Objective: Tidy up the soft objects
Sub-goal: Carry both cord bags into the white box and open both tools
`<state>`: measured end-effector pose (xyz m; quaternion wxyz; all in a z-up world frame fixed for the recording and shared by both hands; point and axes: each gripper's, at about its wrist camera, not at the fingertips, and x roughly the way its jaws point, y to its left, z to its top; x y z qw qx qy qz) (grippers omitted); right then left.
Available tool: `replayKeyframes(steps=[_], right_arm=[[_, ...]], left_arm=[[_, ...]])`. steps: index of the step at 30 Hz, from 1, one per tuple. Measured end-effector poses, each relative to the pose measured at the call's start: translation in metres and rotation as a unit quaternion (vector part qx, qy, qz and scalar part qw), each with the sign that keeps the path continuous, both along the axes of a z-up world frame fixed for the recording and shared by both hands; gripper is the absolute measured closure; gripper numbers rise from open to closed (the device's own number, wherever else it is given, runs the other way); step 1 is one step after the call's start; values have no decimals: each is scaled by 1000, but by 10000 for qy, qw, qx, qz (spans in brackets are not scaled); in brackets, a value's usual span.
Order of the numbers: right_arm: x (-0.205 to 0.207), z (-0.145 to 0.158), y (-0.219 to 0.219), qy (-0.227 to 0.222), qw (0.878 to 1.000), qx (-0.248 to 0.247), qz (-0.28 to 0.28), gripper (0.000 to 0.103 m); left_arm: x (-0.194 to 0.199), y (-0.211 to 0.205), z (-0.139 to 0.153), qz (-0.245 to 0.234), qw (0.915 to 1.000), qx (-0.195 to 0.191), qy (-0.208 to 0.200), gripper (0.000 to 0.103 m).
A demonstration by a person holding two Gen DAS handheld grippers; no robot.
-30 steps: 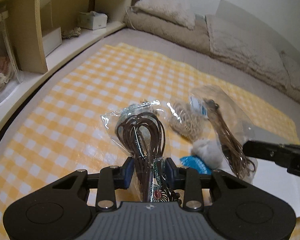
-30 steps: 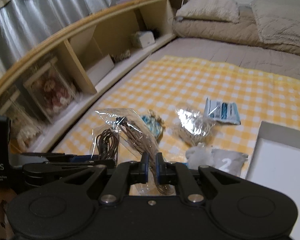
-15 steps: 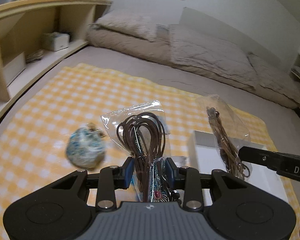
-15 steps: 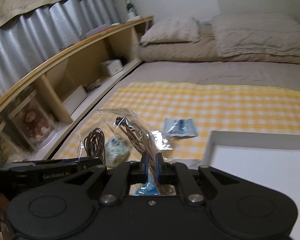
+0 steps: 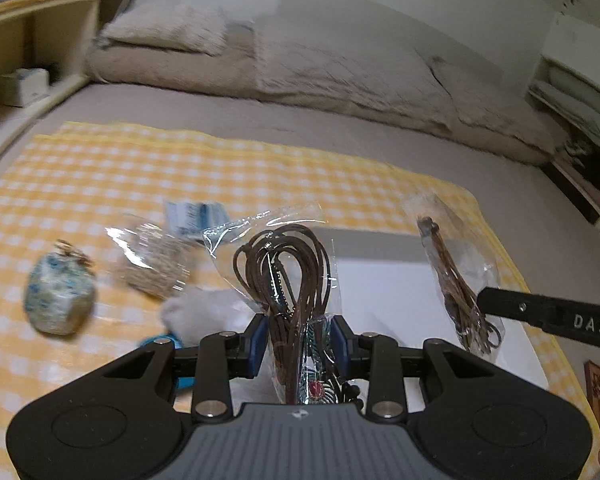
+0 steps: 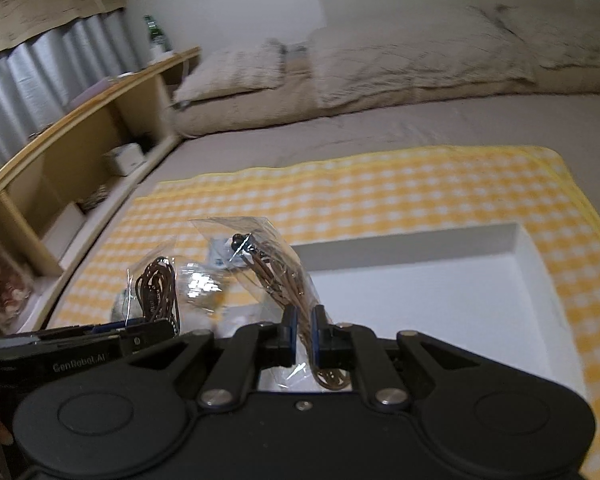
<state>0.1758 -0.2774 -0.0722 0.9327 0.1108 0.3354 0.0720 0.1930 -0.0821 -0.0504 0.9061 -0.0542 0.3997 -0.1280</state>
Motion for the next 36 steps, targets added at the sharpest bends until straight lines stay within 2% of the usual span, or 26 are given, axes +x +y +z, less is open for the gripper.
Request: replayKeyframes(steps=[4,10,19,28,29,31,33,36], right_arm=[[-3,-9,-13,191,9993,24,-307,95],[-2,-26,-23,579,9968,117,-541,95],[5,-38,-28,868,9936,104,-712,95],[9,-45,-32,1047,9890,-16,-1045,95],[9,-45,-32,1039,9888,-41,-1071,95],[10,-45,-33,1037,9883,-64,-1113,95],[10,-45,-34,1053,9878,-79,-1148,95],[11,-47,-33,1099,9867,-106,-1192,95]], left_arm=[[7,-22,-16,-355,9991,14,241,67],[13,-47,-37,-658,9968,290,349,67],[22,-59,-55,-802,9941,593,430,67],[23,-61,-61,-906,9926,625,522,65],[23,-61,-62,-906,9925,618,541,64],[24,-59,-62,-901,9926,609,542,45],[22,-58,-60,-886,9929,623,493,37],[20,-56,-57,-951,9926,586,483,33]])
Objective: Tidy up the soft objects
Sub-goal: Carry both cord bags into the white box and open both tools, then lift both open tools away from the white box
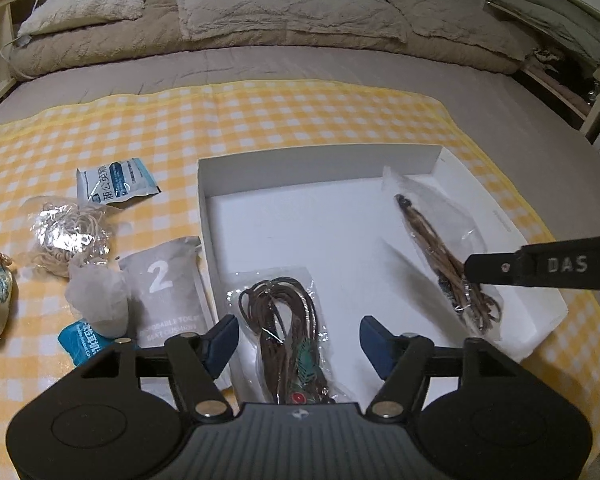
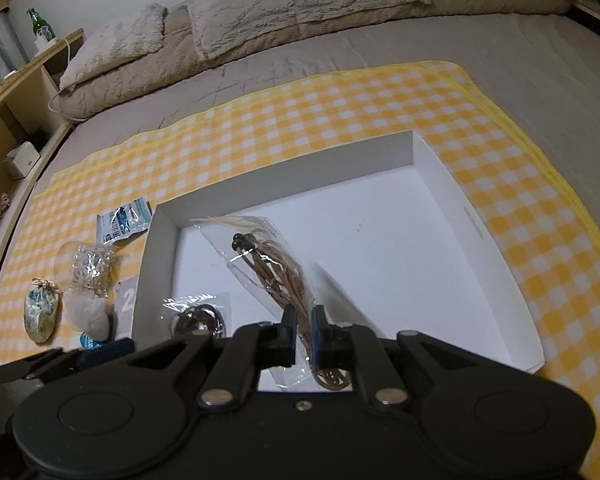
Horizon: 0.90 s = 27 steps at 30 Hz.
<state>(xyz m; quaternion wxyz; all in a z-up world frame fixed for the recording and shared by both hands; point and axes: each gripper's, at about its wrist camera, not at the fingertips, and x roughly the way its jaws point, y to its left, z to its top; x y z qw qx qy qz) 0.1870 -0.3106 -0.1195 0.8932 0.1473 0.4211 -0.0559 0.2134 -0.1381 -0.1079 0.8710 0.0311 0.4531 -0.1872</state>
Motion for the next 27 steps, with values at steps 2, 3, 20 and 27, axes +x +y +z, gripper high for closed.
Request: replayKeyframes(steps=[2,3,20,27], right_arm=[[1,-2,1,39,10000,-14,-25,95],[2,-2,1,56,10000,-41,-41,95],[2,-11,14,398,9988,302,16,51],[0,-12,13,505,9985,185,87,48]], left_arm=[[-1,1,1,12,10000,-4,15,29],[-3,1,2,16,10000,6,13,27],[-4,11,4,89,9998,169,30,11],[-7,11,5,104,9998,157,33,10]])
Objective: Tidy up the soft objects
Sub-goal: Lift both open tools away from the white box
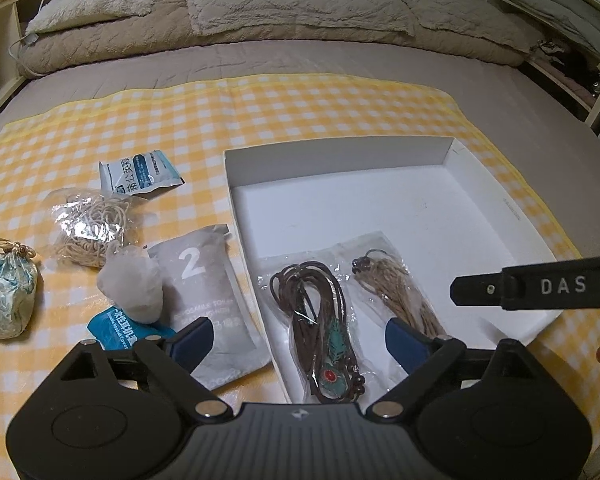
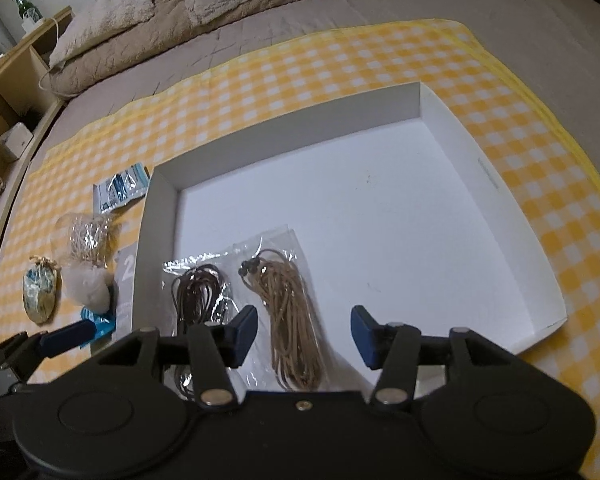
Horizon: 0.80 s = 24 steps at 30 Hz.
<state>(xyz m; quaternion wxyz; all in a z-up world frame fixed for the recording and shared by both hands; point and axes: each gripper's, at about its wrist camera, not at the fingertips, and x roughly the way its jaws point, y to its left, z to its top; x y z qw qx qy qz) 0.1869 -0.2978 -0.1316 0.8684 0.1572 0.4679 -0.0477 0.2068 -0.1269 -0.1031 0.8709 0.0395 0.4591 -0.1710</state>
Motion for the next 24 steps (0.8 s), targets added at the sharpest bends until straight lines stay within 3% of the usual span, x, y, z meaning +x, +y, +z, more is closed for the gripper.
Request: replayKeyframes(steps=[5,17,24], right_arm=[[-11,9,-1,-218,9997,-142,38,38],[-42,26,-6,-843,9931,-780,215,1],[-55,25,-3,-970,9883,-1136,319,0]], left_arm=[[-4,2,4,18,10000,-28,-48,6],[-16,22,23,186,9988,-129,-430,0],[-22,35,29,255,9976,-113,-635,0]])
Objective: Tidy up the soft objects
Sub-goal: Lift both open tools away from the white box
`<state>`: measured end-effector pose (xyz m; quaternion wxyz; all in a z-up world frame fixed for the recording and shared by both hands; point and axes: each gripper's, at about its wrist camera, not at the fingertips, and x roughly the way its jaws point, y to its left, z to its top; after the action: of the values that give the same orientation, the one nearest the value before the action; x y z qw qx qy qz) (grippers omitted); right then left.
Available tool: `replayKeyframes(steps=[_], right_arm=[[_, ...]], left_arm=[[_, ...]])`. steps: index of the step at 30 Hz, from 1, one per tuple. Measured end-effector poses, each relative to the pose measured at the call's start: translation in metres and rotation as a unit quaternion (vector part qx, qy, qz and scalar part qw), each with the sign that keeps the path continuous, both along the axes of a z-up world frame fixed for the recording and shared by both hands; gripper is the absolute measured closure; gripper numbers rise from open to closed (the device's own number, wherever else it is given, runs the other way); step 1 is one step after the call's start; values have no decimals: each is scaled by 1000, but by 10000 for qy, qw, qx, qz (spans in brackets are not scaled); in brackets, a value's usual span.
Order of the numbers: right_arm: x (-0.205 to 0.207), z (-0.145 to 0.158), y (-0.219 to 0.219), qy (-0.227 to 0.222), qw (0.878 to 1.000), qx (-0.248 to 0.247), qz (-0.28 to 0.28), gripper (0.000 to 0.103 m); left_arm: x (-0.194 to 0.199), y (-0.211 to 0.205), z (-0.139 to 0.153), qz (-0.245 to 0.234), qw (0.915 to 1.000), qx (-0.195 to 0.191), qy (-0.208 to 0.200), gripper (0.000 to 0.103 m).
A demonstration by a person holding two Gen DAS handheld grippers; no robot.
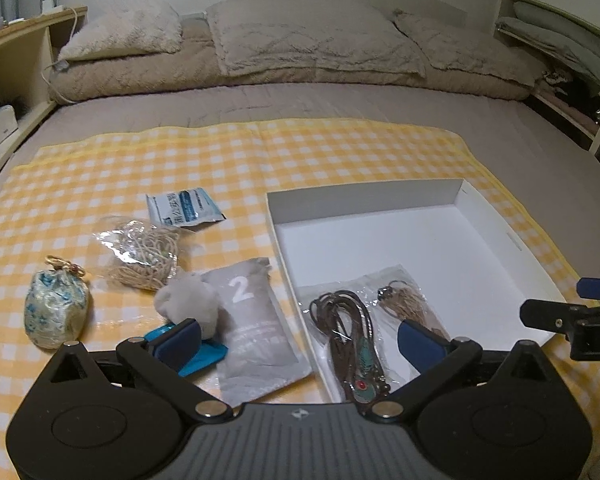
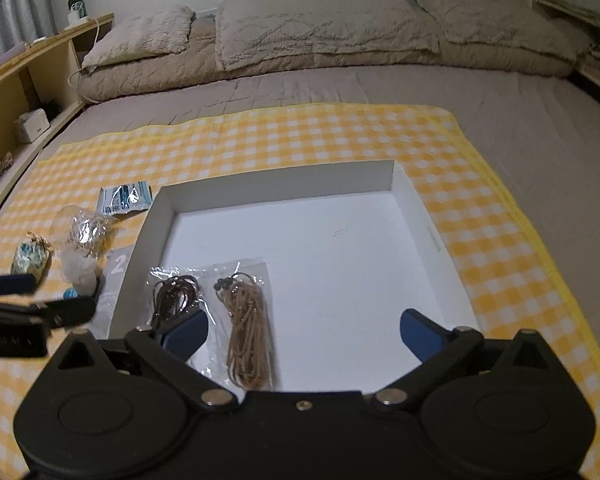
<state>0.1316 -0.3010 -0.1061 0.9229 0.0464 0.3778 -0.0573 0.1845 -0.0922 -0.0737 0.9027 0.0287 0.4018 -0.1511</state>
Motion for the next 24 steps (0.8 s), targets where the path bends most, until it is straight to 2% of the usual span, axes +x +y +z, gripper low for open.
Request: replayKeyframes(steps=[7,13,24], right_arm=[[-2,4,0,-232,9997,1,4,0],[4,7,12,-450,9990,28,68,0],[21,17,53,-797,9953,34,545,0]], left_arm=[[-2,27,7,143,9995,-5,-284,0],[2,64,11,514,9977,-40,-446,0],[8,129,21,1209,9897,6,-761,0]])
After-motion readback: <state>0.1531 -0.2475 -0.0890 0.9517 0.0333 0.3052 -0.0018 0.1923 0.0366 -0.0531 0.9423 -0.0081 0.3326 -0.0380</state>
